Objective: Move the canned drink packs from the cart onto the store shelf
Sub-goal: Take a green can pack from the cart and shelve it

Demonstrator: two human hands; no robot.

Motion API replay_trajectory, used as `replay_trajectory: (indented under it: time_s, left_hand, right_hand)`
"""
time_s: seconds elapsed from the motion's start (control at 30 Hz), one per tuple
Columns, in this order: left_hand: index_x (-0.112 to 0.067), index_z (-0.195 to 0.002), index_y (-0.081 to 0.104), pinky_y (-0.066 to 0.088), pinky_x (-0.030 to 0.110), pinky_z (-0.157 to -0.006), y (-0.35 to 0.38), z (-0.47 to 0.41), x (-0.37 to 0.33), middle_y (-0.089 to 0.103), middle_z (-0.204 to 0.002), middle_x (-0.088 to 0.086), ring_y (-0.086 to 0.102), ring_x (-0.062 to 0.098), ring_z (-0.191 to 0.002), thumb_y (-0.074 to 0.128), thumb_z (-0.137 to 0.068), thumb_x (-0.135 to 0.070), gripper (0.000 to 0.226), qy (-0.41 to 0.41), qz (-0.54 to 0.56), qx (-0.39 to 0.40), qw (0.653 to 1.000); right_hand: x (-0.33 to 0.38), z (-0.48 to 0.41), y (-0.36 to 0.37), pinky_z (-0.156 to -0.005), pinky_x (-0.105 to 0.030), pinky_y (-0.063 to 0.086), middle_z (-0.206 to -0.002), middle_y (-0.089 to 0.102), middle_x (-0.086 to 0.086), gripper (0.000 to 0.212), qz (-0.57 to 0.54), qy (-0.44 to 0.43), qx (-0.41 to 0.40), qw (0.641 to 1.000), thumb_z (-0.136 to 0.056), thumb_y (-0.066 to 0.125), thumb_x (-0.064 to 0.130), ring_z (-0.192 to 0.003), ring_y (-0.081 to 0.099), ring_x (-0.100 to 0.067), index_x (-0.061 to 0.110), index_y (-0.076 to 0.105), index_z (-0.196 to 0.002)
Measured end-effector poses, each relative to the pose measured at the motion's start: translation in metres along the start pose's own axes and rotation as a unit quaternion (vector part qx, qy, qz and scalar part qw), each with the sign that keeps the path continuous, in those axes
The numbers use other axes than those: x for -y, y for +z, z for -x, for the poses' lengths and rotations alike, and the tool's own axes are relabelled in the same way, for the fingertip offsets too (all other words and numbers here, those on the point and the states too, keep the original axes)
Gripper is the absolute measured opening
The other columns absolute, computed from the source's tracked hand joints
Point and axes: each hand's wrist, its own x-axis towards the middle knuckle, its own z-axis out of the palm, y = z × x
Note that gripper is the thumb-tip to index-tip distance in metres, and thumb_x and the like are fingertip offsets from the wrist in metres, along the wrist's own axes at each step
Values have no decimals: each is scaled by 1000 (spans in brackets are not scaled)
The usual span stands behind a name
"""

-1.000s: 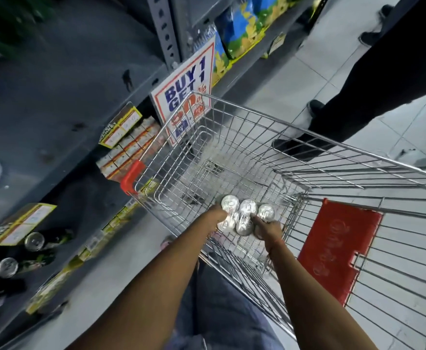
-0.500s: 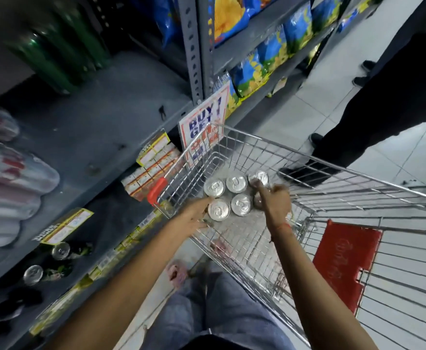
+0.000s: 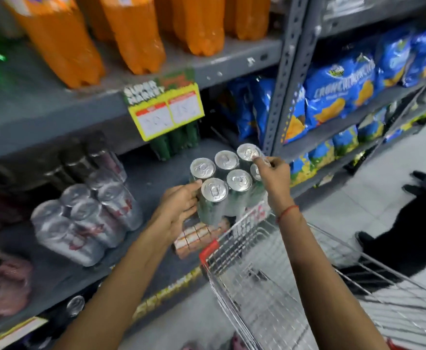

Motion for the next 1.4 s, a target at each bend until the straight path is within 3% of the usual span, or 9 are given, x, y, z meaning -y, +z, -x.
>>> replay_trajectory:
  time_s: [0.27,0.37,0.47,0.63,0.7,0.8,0.93,1.23,1.4]
  left_hand:
    - [-3,-116,59,41,31,-99,-25,-53,-24,57,-132,17,53,26,-123,58,-89,-14,29,11,46,-73,996]
    - [-5,-108,60,46,26,-90,-27,-67,-23,57,-112,10,61,22,-104,58,-89,-11,20,10,62,-81,995]
    - [-13,-75,58,47,14,-63,-32,-79,-11,59,-91,6,58,6,-65,58,-89,-8,15,14,51,-85,995]
    - [-19,-91,63,48,12,-71,-38,-88,29,69,-95,-5,63,6,-87,70,-81,-21,13,84,-40,-86,992]
    - [-15,-103,61,53,18,-77,-33,-90,51,70,-96,-8,64,6,-88,75,-75,-25,33,95,-103,-76,987]
    - [-8,-115,59,54,36,-86,-20,-97,73,72,-107,8,68,23,-98,79,-66,-36,60,96,-201,-114,968]
    - [-4,-109,60,51,38,-79,-12,-101,74,73,-104,17,67,33,-97,74,-73,-34,49,127,-254,-202,937]
    - [-11,-108,61,54,43,-81,-12,-100,84,74,-103,10,68,31,-98,69,-76,-39,43,177,-318,-170,916]
    - [-13,-108,63,56,41,-78,-15,-100,80,76,-99,10,69,31,-95,71,-72,-43,48,181,-338,-159,910]
  right_hand:
    - [9,-62,91,-74,-36,45,-75,59,-11,28,65,31,102,992,-82,68,12,-78,54,-20,13,55,-58]
    - [4,-82,113,-70,-31,41,-56,51,0,32,89,51,134,986,-78,68,14,-63,50,-17,18,53,-49]
    - [3,-89,124,-65,-26,43,-65,59,-3,4,88,34,153,984,-85,66,9,-64,53,-15,7,68,-81]
    - [2,-82,127,-80,-35,50,-83,67,-8,11,46,-3,150,988,-87,65,21,-84,60,-20,15,67,-78]
    - [-11,-75,118,-90,-36,47,-97,66,-5,25,-13,45,145,988,-86,65,44,-93,59,-18,19,66,-88]
    - [-50,-72,110,-115,-44,34,-138,56,5,88,-29,179,200,963,-65,51,89,-127,50,-17,30,59,-130]
    - [-105,-90,113,-121,-49,26,-152,45,3,111,-64,200,216,954,-51,39,101,-139,41,-20,37,45,-142]
    - [-118,-74,85,-119,-51,30,-142,58,4,95,-142,198,198,949,-58,43,97,-132,51,-19,39,56,-133]
    - [-72,-38,72,-115,-47,37,-135,61,-2,78,-152,189,185,952,-83,32,79,-123,57,-20,28,52,-139]
